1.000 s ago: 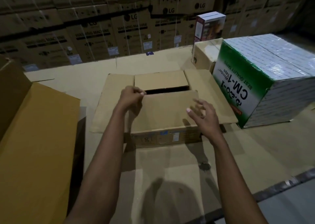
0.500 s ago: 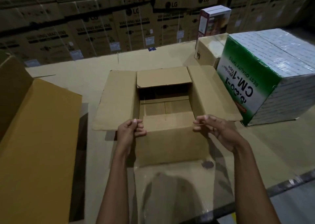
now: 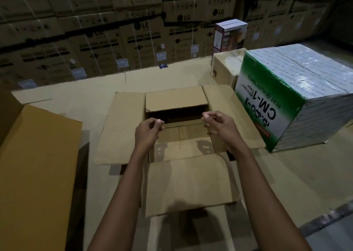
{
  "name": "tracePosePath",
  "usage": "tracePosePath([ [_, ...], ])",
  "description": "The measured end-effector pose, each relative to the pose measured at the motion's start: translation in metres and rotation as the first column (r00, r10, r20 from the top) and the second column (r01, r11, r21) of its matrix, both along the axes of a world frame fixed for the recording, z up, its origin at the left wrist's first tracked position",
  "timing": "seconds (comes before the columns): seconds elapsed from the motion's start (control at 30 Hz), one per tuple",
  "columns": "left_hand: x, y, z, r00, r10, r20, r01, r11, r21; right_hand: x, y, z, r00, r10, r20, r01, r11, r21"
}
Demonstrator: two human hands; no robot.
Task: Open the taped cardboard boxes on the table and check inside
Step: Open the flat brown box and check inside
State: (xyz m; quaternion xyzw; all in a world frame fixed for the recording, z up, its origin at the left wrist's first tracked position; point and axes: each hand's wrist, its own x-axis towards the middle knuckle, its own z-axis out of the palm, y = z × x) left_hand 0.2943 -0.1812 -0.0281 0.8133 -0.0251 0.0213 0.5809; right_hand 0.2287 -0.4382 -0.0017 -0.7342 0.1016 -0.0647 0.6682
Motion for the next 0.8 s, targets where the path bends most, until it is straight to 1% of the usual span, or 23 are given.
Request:
tracePosePath([
  [0.07,0.017,-0.009,-0.012,1.000,-0.030,0.003,0.029,0.998,0.054,0.018,0.000,-0.008,0.999,0.032,-0.027,-0.033,0.998,-0.044],
  [0.1,0.024,-0.013,-0.018,0.999,-0.037,-0.009,0.037,0.997,0.065,0.027,-0.001,-0.013,0.998,0.044,-0.044,-0.046,0.998,-0.040],
  [0.23,0.048,-0.026,-0.028,0.993,-0.066,-0.101,0.071,0.997,0.044,0.066,-0.002,-0.029,0.992,0.057,-0.113,-0.053,0.998,0.041],
  [0.37,0.078,-0.034,-0.032,0.980,-0.079,-0.184,0.087,0.995,0.037,0.114,0.000,-0.037,0.983,0.060,-0.176,-0.060,0.998,0.004],
  [0.43,0.093,-0.035,-0.034,0.983,-0.081,-0.166,0.098,0.991,0.095,0.138,0.001,-0.039,0.972,0.072,-0.221,-0.080,0.996,-0.025],
  [0.47,0.101,-0.034,-0.034,0.989,-0.081,-0.120,0.101,0.981,0.166,0.149,0.001,-0.038,0.973,0.073,-0.218,-0.080,0.996,-0.028],
  [0.53,0.116,-0.034,-0.031,0.997,-0.069,0.018,0.060,0.944,0.326,0.169,0.001,-0.033,0.989,0.051,-0.140,-0.058,0.998,-0.041],
  [0.63,0.141,-0.037,-0.016,0.972,-0.066,0.226,-0.030,0.916,0.400,0.197,-0.002,-0.012,0.999,0.013,0.043,-0.013,1.000,-0.013],
  [0.7,0.165,-0.042,-0.001,0.961,-0.092,0.262,-0.045,0.880,0.473,0.220,-0.005,0.002,0.991,0.009,0.135,-0.009,1.000,-0.002],
  [0.73,0.180,-0.045,0.005,0.961,-0.106,0.255,-0.045,0.852,0.522,0.234,-0.006,0.006,0.986,0.016,0.165,-0.010,0.999,-0.039],
  [0.8,0.212,-0.042,0.004,0.969,-0.122,0.213,-0.041,0.774,0.632,0.262,-0.007,0.006,0.984,0.055,0.171,-0.018,0.977,-0.211],
])
